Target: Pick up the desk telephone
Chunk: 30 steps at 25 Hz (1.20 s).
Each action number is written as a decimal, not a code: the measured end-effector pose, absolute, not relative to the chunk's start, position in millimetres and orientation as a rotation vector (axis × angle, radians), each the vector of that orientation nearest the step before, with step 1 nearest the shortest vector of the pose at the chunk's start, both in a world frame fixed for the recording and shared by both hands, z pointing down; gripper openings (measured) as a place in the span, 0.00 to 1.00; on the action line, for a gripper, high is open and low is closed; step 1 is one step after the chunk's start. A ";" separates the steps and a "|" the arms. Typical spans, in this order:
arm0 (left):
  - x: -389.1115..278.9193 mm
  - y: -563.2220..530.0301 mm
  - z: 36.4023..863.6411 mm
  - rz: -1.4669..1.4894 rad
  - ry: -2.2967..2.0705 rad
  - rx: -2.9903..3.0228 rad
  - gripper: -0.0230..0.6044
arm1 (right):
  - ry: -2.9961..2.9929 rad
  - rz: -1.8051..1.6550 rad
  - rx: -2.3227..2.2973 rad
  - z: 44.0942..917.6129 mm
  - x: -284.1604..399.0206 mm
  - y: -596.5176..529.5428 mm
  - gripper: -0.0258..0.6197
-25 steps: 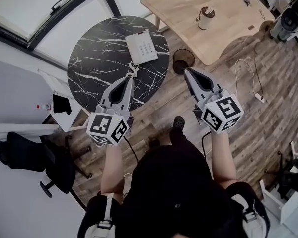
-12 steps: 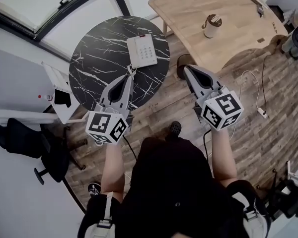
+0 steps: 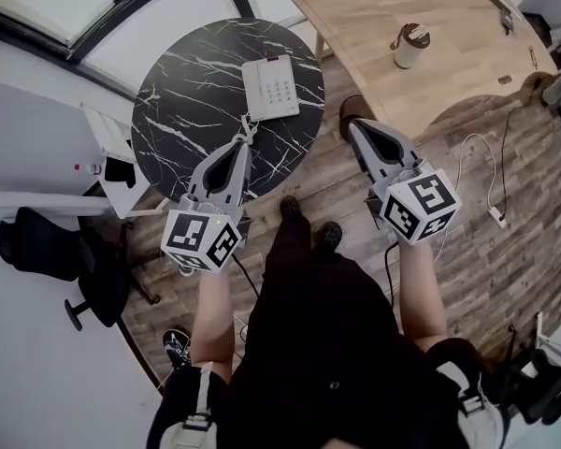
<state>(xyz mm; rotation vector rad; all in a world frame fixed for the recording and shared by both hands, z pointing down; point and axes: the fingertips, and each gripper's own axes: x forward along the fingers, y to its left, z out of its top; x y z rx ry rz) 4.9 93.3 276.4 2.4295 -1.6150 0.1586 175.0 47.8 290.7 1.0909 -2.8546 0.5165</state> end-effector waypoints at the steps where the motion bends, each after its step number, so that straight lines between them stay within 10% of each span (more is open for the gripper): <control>1: 3.2 91.7 278.4 0.161 -1.616 2.423 0.06 | -2.852 0.523 1.086 293.0 173.7 46.5 0.09; 30: -90.6 -82.2 301.4 0.059 -1.515 2.422 0.06 | -2.720 0.430 1.120 293.6 86.5 -108.4 0.09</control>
